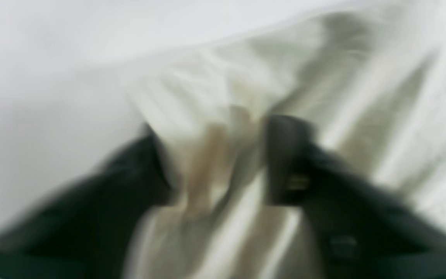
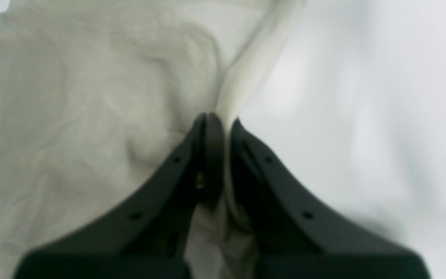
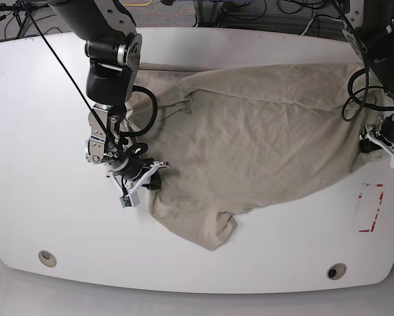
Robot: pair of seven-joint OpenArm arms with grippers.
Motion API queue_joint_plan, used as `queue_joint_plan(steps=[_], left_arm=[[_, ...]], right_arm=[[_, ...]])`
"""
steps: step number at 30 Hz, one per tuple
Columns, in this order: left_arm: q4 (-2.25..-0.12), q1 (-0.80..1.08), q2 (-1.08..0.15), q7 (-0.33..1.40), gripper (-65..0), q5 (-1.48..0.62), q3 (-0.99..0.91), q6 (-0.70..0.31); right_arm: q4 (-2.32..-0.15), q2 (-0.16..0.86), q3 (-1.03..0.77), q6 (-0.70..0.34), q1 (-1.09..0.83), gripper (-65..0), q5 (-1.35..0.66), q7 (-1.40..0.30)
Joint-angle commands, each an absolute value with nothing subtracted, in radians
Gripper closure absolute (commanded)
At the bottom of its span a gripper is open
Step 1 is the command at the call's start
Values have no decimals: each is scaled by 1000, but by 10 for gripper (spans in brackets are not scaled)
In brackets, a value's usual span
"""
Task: Fold the T-shirt properly
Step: 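Lift the shirt with both grippers and pull it taut between them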
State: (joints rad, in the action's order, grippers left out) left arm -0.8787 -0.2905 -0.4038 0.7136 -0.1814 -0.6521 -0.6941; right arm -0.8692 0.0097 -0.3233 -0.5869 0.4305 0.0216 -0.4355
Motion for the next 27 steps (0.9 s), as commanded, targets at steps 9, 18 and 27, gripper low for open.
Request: queue_joint_plan(steps=[9, 18, 27], left_arm=[[-891, -302, -421, 714, -6, -189, -650, -698], [-1003, -280, -427, 788, 0, -191, -654, -698], [-1283, -228, -418, 984, 0, -193, -659, -698]], right_arm=[[-970, 13, -323, -596, 414, 0, 30, -475], [-1237, 7, -323, -598, 341, 0, 24, -615], [-1534, 8, -323, -599, 226, 0, 22, -753]])
